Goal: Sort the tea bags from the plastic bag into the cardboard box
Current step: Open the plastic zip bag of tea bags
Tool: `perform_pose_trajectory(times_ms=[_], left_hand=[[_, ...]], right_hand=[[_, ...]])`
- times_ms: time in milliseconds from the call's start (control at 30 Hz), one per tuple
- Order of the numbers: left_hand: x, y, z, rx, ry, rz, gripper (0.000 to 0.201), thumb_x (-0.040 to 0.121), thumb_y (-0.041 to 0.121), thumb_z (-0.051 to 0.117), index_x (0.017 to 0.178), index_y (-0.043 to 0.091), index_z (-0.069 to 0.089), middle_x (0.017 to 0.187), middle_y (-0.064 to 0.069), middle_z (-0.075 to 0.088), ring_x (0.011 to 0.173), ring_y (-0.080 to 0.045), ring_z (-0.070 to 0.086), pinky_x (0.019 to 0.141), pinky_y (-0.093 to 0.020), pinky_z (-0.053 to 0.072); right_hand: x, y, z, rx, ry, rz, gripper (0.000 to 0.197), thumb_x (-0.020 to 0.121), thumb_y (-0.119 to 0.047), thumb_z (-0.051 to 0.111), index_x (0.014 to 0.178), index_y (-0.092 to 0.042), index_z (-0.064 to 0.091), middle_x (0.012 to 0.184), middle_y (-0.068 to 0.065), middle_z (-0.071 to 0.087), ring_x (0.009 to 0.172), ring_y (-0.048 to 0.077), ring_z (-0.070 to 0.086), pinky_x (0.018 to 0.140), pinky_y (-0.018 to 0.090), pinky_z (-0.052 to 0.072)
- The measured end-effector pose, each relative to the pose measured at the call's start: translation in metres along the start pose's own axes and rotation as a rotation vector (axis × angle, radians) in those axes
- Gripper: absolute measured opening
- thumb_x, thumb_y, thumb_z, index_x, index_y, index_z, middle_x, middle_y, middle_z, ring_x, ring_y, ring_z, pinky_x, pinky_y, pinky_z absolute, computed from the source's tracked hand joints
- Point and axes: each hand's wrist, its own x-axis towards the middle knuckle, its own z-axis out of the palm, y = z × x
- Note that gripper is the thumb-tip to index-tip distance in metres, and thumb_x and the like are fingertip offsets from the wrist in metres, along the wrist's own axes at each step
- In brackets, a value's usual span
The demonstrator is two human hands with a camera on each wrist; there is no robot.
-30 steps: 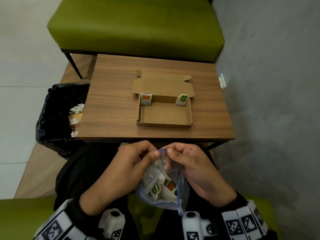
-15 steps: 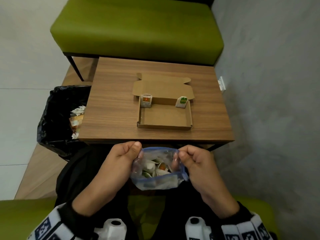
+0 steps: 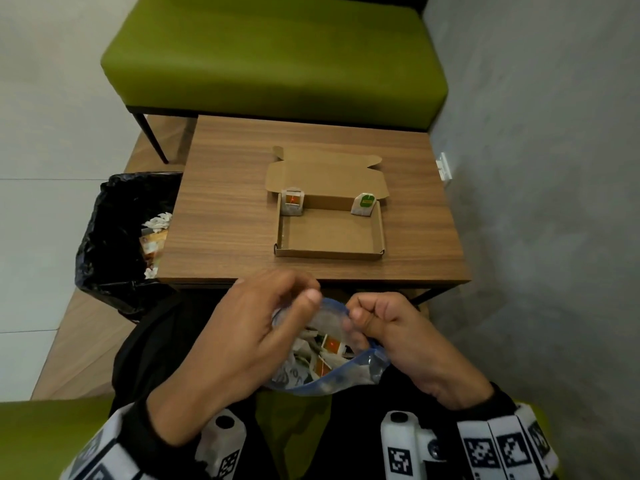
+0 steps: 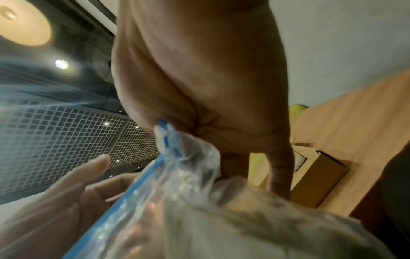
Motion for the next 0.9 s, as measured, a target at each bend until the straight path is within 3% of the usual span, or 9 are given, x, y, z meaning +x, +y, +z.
perform_pose_trajectory(times_ms=[100, 233, 333, 433, 500, 600, 733, 833, 900], left_hand=[[0.006, 0.000, 0.008, 0.100, -0.150, 0.012, 0.027, 0.095, 0.054, 0.045, 0.102, 0.036, 0.063, 0.084, 0.017, 0.066, 0.083, -0.005, 0.063, 0.070, -0.031, 0.051], [0.010, -0.008, 0.018, -0.042, -0.114, -0.214, 0.015, 0.093, 0.042, 0.058, 0.085, 0.031, 0.066, 0.070, 0.009, 0.070, 0.063, -0.009, 0.066, 0.059, -0.032, 0.055], [0.009, -0.013, 0.026, -0.025, 0.031, -0.314, 0.024, 0.095, 0.039, 0.057, 0.075, 0.028, 0.065, 0.065, 0.012, 0.069, 0.056, -0.003, 0.063, 0.056, -0.022, 0.049], [0.006, -0.017, 0.031, -0.017, 0.182, -0.316, 0.029, 0.097, 0.036, 0.054, 0.071, 0.026, 0.063, 0.065, 0.012, 0.068, 0.054, -0.004, 0.062, 0.053, -0.022, 0.049], [0.004, -0.018, 0.033, -0.060, 0.218, -0.305, 0.030, 0.098, 0.033, 0.052, 0.071, 0.025, 0.061, 0.064, 0.011, 0.067, 0.052, -0.005, 0.062, 0.051, -0.019, 0.048], [0.002, -0.018, 0.033, -0.086, 0.249, -0.298, 0.031, 0.100, 0.031, 0.051, 0.071, 0.023, 0.060, 0.063, 0.007, 0.067, 0.051, -0.004, 0.060, 0.051, -0.016, 0.045], [0.006, -0.029, 0.031, -0.007, 0.269, -0.294, 0.031, 0.100, 0.030, 0.051, 0.071, 0.025, 0.060, 0.060, 0.008, 0.065, 0.055, -0.003, 0.061, 0.056, -0.015, 0.045], [0.012, -0.040, 0.029, 0.035, 0.224, -0.343, 0.029, 0.100, 0.030, 0.052, 0.072, 0.026, 0.061, 0.059, 0.009, 0.065, 0.057, 0.000, 0.062, 0.056, -0.012, 0.042], [0.015, -0.046, 0.028, 0.070, 0.158, -0.383, 0.028, 0.100, 0.029, 0.052, 0.074, 0.025, 0.061, 0.061, 0.006, 0.066, 0.060, -0.001, 0.062, 0.057, -0.013, 0.042]], right_hand=[[0.002, 0.001, 0.000, 0.003, -0.039, -0.001, 0.034, 0.104, -0.015, 0.045, 0.074, -0.014, 0.061, 0.060, 0.000, 0.050, 0.056, 0.008, 0.045, 0.060, 0.019, 0.041], [0.007, 0.001, 0.001, -0.105, 0.022, -0.014, 0.034, 0.104, -0.015, 0.047, 0.074, -0.019, 0.063, 0.062, -0.004, 0.055, 0.060, 0.009, 0.050, 0.066, 0.026, 0.043], [0.013, 0.007, 0.007, -0.337, 0.261, -0.101, 0.011, 0.096, -0.031, 0.063, 0.093, -0.022, 0.070, 0.083, -0.011, 0.068, 0.078, 0.002, 0.063, 0.074, 0.024, 0.049], [0.010, 0.014, 0.015, -0.721, 0.517, -0.179, 0.047, 0.080, -0.062, 0.058, 0.111, -0.027, 0.063, 0.103, -0.012, 0.059, 0.098, 0.006, 0.057, 0.079, 0.027, 0.048], [0.009, 0.013, 0.020, -0.838, 0.589, -0.197, 0.050, 0.079, -0.060, 0.060, 0.113, -0.024, 0.062, 0.104, -0.007, 0.056, 0.097, 0.011, 0.056, 0.075, 0.029, 0.049], [0.011, 0.015, 0.022, -0.849, 0.645, -0.264, 0.033, 0.087, -0.035, 0.070, 0.115, -0.018, 0.066, 0.104, -0.003, 0.064, 0.089, 0.017, 0.063, 0.071, 0.038, 0.055], [0.023, 0.018, 0.021, -0.687, 0.601, -0.210, 0.024, 0.092, -0.021, 0.067, 0.116, -0.017, 0.071, 0.101, -0.001, 0.075, 0.090, 0.017, 0.071, 0.081, 0.041, 0.059], [0.033, 0.019, 0.021, -0.358, 0.537, -0.054, 0.015, 0.094, -0.017, 0.063, 0.103, -0.024, 0.073, 0.091, -0.002, 0.076, 0.086, 0.014, 0.073, 0.082, 0.044, 0.060], [0.036, 0.015, 0.021, -0.076, 0.481, 0.031, 0.016, 0.097, -0.009, 0.059, 0.098, -0.019, 0.072, 0.092, 0.006, 0.077, 0.086, 0.015, 0.073, 0.081, 0.038, 0.062]])
